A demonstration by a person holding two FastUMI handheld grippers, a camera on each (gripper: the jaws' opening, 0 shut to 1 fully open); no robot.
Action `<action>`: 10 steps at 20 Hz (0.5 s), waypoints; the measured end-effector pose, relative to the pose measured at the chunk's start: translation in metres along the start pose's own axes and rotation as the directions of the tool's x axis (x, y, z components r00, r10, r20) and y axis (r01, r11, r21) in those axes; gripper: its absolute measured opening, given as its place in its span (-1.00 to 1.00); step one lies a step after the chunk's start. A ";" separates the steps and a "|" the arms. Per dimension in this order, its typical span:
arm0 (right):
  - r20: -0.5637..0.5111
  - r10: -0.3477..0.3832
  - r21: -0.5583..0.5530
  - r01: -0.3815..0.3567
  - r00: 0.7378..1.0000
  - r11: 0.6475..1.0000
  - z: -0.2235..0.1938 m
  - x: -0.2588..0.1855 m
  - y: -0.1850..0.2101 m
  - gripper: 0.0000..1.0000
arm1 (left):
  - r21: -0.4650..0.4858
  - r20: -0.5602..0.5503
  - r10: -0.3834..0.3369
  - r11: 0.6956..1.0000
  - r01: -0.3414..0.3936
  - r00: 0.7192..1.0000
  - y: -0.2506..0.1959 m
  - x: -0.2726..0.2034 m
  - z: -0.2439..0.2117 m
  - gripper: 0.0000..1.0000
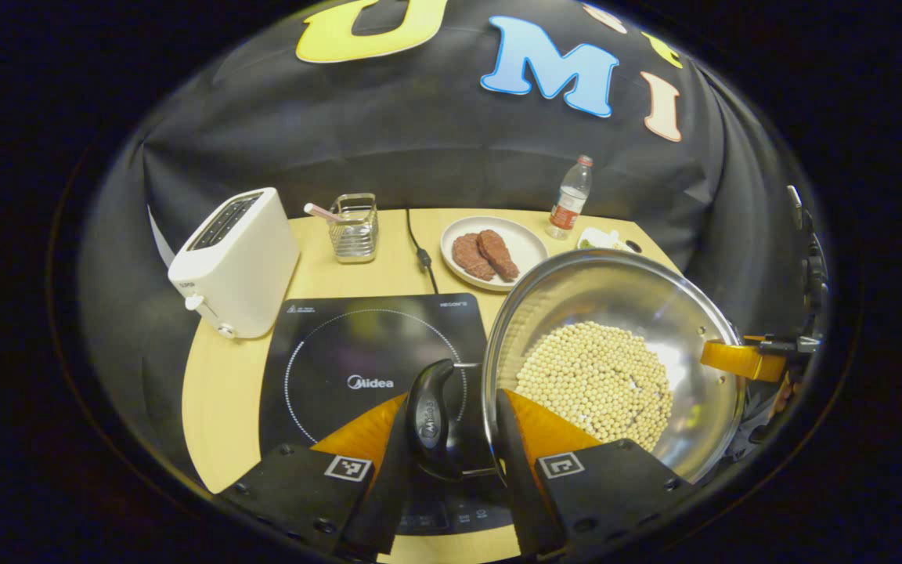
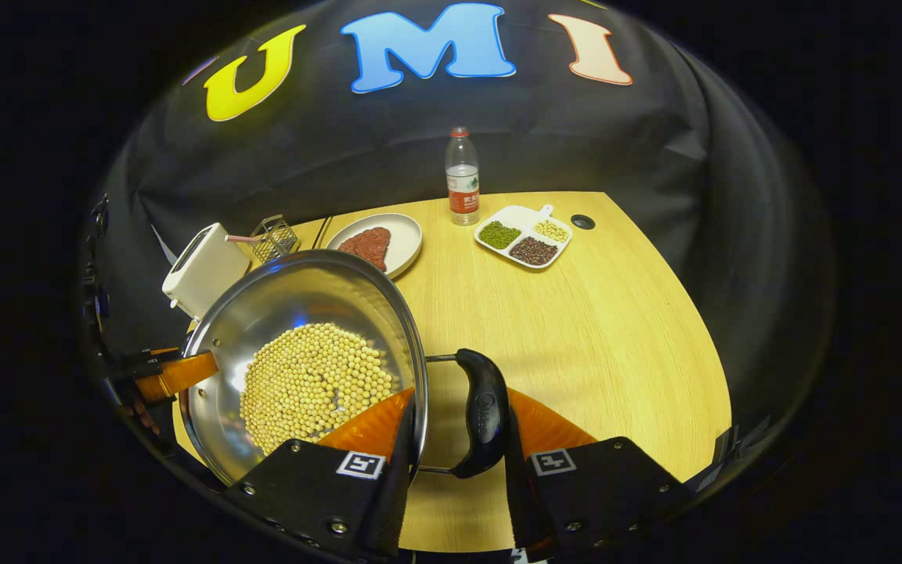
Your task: First push the handle of the pot to place it horizontally, then grasp the pot with both hands and set it on the induction cooktop.
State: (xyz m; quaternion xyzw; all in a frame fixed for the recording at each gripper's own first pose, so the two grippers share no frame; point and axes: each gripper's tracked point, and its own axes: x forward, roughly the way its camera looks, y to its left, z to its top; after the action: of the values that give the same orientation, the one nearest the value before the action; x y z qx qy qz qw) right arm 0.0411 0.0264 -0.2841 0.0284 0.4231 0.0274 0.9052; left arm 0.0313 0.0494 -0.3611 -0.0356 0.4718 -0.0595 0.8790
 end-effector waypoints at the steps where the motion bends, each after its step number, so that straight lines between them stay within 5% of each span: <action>1: -0.002 0.002 -0.003 -0.002 1.000 1.000 0.001 0.001 0.006 0.06 | -0.004 0.000 0.002 1.000 -0.002 1.000 0.007 0.000 0.000 0.26; 10: -0.012 0.021 -0.018 -0.021 1.000 1.000 0.006 0.017 0.063 0.06 | -0.023 -0.003 0.018 1.000 -0.018 1.000 0.067 -0.004 0.004 0.19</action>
State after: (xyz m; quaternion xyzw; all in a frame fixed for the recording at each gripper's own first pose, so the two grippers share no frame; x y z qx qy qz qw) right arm 0.0550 0.0904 -0.2885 0.0246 0.4281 0.0408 0.9025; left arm 0.0375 0.1161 -0.3632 -0.0413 0.4741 -0.0465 0.8783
